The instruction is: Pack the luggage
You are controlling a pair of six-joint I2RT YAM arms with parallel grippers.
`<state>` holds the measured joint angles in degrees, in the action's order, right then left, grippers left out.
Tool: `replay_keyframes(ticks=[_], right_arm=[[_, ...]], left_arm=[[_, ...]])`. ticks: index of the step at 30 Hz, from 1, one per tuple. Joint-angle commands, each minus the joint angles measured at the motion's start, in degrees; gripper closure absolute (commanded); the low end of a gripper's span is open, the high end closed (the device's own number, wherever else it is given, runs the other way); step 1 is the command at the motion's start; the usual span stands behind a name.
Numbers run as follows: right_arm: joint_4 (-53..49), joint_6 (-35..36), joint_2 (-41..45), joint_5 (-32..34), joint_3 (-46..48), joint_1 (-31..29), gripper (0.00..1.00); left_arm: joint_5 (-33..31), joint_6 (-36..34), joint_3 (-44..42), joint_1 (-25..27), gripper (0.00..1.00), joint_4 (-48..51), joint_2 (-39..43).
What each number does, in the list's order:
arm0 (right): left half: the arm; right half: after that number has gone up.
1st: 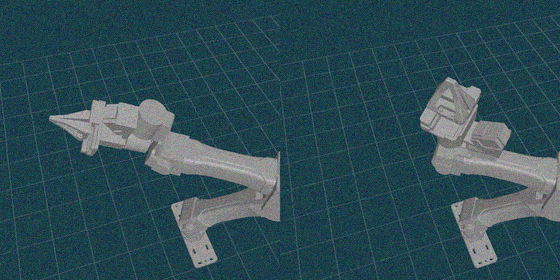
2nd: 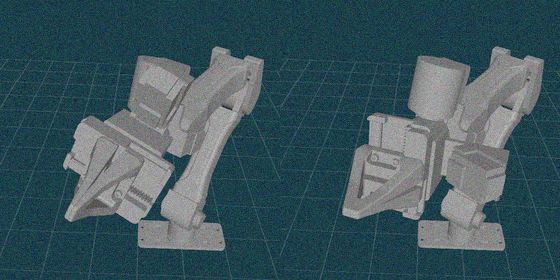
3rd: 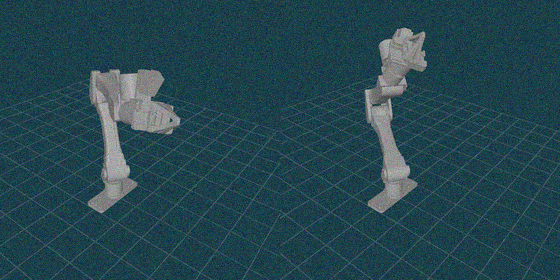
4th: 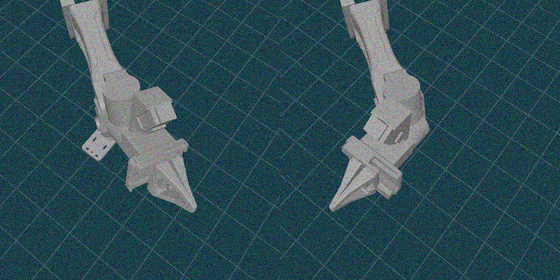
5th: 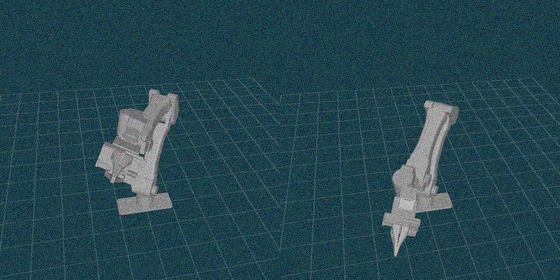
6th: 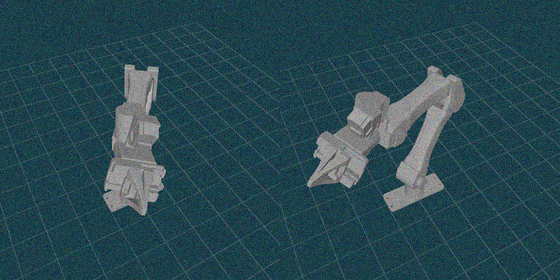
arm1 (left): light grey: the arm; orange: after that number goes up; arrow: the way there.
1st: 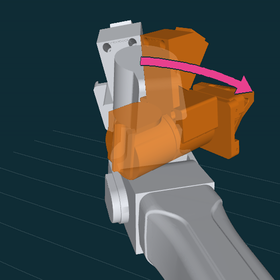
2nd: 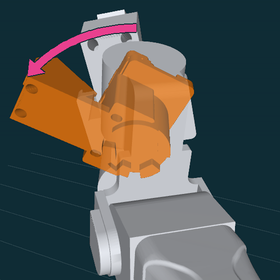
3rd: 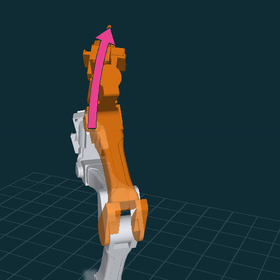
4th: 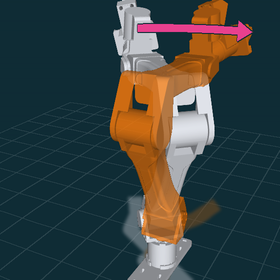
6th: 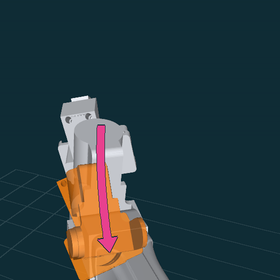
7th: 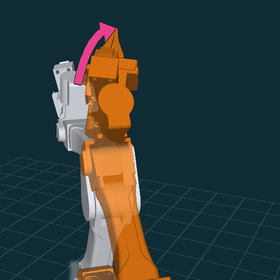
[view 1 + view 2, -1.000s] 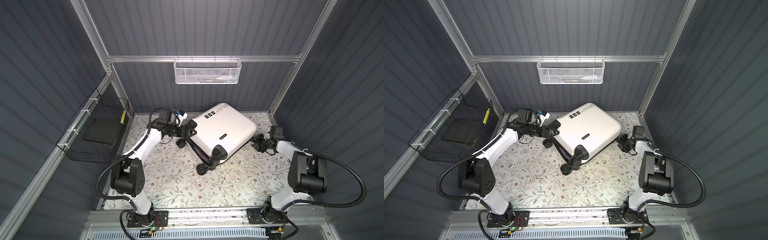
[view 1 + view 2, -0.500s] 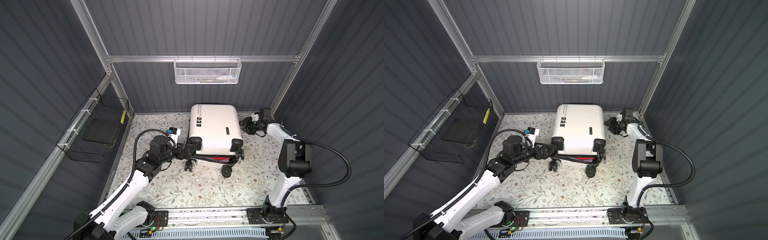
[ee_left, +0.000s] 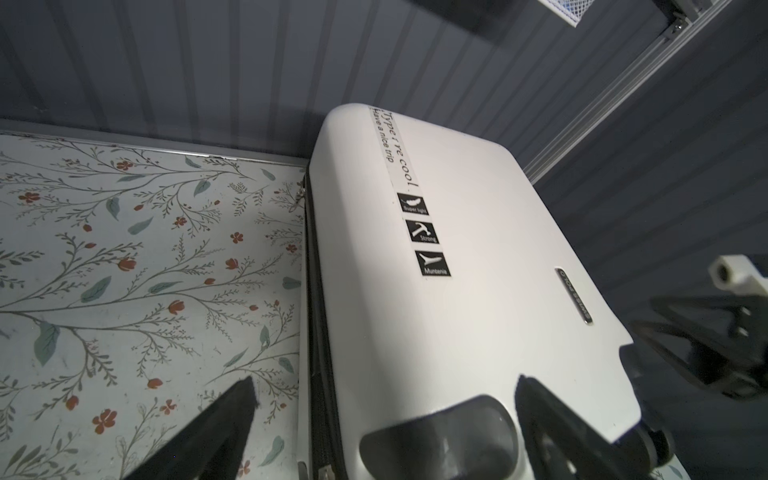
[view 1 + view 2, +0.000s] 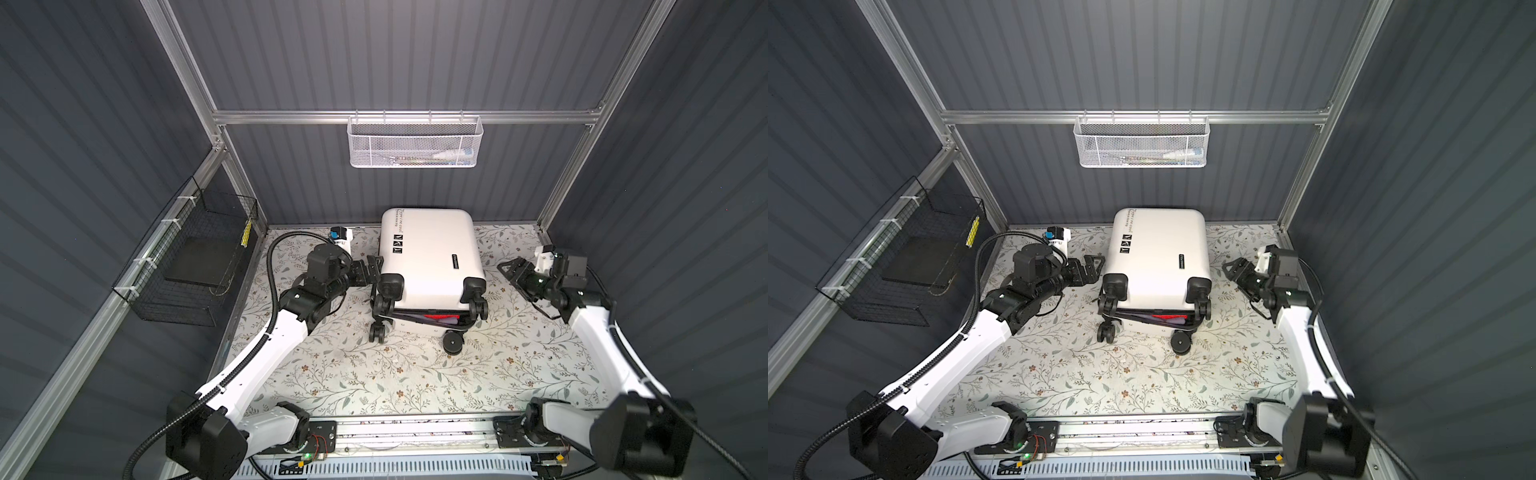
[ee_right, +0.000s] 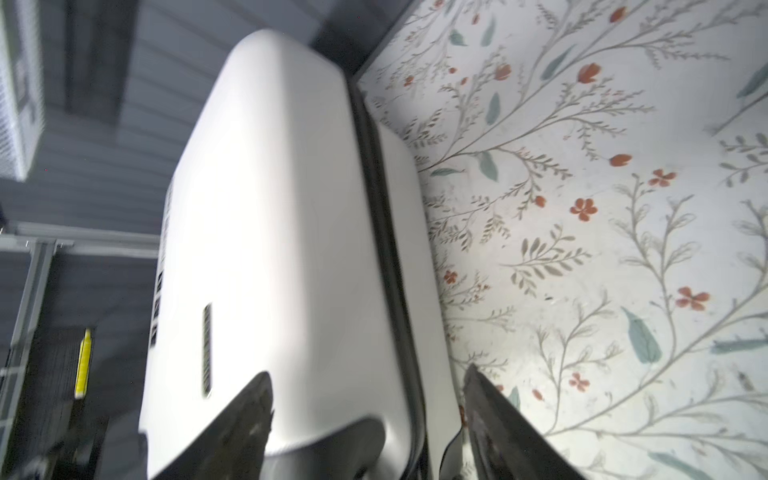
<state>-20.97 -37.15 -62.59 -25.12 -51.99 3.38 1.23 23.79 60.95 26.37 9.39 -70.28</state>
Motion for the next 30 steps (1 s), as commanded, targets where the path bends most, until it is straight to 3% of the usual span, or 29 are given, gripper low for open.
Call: replay_keyframes(ticks=[1, 6, 12, 16, 21, 25, 30], right_arm=[[-8.5, 3.5, 8.1, 10.1, 1.4, -8.3, 0.23], [-15.4, 4.1, 13.0, 22.2, 1.6, -20.9, 0.17], [-18.9, 5.9, 7.2, 33.4, -0.9, -30.7, 0.16], [-19.8, 6.1, 4.0, 36.8, -1.9, -33.4, 0.16], [-18.0, 6.1, 2.1, 36.3, -0.8, -34.4, 0.21], [-17.6, 6.2, 1.0, 36.0, -1.1, -35.6, 0.36], [-19.2, 6.6, 0.9, 36.6, -3.2, -37.0, 0.70]], left_arm=[[0.3, -0.7, 2.7, -2.7, 0.00, 1.4, -1.6], [4.1, 1.0, 2.8, -6.8, 0.00, 0.3, -2.8], [4.8, 0.9, 2.5, -7.1, 0.00, 0.5, -3.5], [5.0, 1.0, 1.3, -7.2, 0.00, 0.2, -2.7], [5.5, 1.1, -0.2, -7.5, 0.00, -0.4, -2.2], [6.1, 1.4, -0.8, -7.7, 0.00, -0.9, -2.2], [7.4, 2.4, -1.9, -7.9, 0.00, -2.3, -2.7]])
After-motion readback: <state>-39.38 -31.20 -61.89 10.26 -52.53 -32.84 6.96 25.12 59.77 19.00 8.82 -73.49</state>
